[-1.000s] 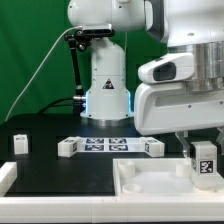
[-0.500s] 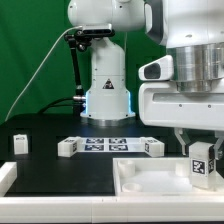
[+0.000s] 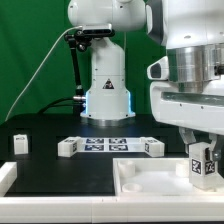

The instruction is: Assemble one leg

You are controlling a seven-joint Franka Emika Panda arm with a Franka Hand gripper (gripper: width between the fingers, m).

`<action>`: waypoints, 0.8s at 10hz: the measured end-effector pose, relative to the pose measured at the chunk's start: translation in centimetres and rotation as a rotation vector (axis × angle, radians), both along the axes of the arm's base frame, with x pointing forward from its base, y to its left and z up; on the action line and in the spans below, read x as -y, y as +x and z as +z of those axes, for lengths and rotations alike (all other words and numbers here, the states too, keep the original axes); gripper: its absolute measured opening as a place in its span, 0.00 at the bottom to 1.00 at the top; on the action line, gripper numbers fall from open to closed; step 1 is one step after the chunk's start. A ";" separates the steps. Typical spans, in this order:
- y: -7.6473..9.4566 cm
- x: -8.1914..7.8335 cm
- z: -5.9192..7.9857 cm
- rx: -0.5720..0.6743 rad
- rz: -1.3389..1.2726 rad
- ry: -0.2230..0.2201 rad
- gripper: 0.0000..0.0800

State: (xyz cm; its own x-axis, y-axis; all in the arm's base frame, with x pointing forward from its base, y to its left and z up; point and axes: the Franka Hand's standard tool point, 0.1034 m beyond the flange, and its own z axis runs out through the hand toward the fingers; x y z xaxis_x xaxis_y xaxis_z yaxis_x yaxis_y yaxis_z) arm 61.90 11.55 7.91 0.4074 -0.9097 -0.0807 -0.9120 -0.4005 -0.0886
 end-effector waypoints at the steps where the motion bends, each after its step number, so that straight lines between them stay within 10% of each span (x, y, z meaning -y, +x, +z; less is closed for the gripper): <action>1: 0.0 0.0 0.0 0.003 0.028 -0.001 0.36; 4: 0.0 -0.1 0.1 0.013 0.110 -0.005 0.77; 8: 0.3 -0.5 0.2 0.061 0.655 -0.050 0.81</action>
Offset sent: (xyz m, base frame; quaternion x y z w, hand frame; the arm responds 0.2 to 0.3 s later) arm 0.0011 0.0010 0.0027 -0.0119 0.0037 -0.0684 0.9976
